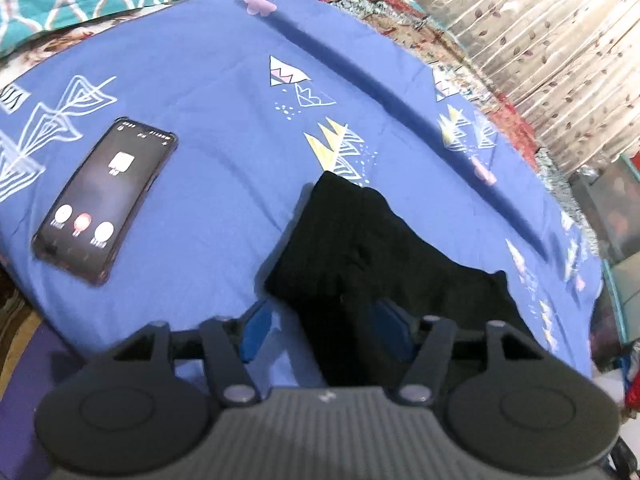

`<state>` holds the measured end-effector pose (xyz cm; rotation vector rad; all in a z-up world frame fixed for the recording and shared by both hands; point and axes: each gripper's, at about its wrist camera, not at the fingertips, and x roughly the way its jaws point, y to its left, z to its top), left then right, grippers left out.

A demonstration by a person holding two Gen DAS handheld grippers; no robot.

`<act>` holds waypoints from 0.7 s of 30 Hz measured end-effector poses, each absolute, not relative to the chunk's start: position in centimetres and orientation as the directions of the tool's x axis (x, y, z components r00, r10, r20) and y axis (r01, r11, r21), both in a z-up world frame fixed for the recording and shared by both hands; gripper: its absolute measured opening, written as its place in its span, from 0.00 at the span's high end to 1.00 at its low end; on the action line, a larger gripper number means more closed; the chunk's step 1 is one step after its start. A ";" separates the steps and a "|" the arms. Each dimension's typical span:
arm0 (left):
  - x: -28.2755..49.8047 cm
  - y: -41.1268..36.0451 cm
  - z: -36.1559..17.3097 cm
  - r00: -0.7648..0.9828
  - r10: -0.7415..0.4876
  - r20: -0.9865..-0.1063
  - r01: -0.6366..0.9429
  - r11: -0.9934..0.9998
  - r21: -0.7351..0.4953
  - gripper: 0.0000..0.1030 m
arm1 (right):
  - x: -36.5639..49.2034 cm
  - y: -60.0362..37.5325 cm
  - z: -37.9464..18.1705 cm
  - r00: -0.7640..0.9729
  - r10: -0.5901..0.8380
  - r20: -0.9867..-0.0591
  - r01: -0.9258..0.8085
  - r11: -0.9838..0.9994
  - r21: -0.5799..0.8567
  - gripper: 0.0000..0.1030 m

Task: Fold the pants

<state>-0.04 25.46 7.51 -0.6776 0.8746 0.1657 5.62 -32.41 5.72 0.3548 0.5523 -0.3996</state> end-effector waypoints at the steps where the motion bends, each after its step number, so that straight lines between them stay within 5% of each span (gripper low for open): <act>1: 0.8 25.4 7.0 0.630 -0.135 -0.765 -0.408 0.781 -0.474 0.40 | 5.6 -32.3 5.6 0.779 -0.265 -0.568 0.450 0.867 0.213 0.53; 3: 2.4 25.0 5.9 0.618 -0.171 -0.768 -0.392 0.779 -0.490 0.42 | 5.5 -32.0 5.6 0.780 -0.256 -0.571 0.438 0.875 0.207 0.53; 4: 3.2 24.6 5.3 0.609 -0.178 -0.773 -0.385 0.785 -0.485 0.50 | 5.6 -31.8 5.6 0.783 -0.237 -0.575 0.423 0.881 0.212 0.53; 6: 4.5 23.7 4.4 0.578 -0.142 -0.804 -0.393 0.814 -0.427 0.80 | 5.8 -31.6 5.5 0.790 -0.166 -0.591 0.368 0.898 0.240 0.53; 8: 4.9 23.1 4.0 0.595 -0.089 -0.799 -0.390 0.838 -0.383 0.86 | 6.3 -30.7 5.2 0.790 -0.044 -0.612 0.273 0.918 0.287 0.54; 13: 4.2 21.2 4.7 0.630 0.221 -0.744 -0.438 0.893 -0.106 0.86 | 7.6 -26.1 3.7 0.721 0.100 -0.686 0.077 0.972 0.222 0.59; 17: 3.4 19.9 4.0 0.571 0.213 -0.793 -0.432 0.899 -0.069 0.74 | 8.8 -26.2 1.1 0.607 0.097 -0.789 0.131 0.967 0.220 0.58; 19: 1.9 19.9 5.0 0.596 0.196 -0.778 -0.446 0.887 -0.118 0.58 | 8.5 -27.0 1.0 0.613 0.120 -0.781 0.154 0.952 0.266 0.58; 21: 0.7 19.8 6.5 0.628 0.199 -0.752 -0.466 0.870 -0.159 0.57 | 8.1 -27.4 1.4 0.634 0.121 -0.763 0.163 0.944 0.286 0.58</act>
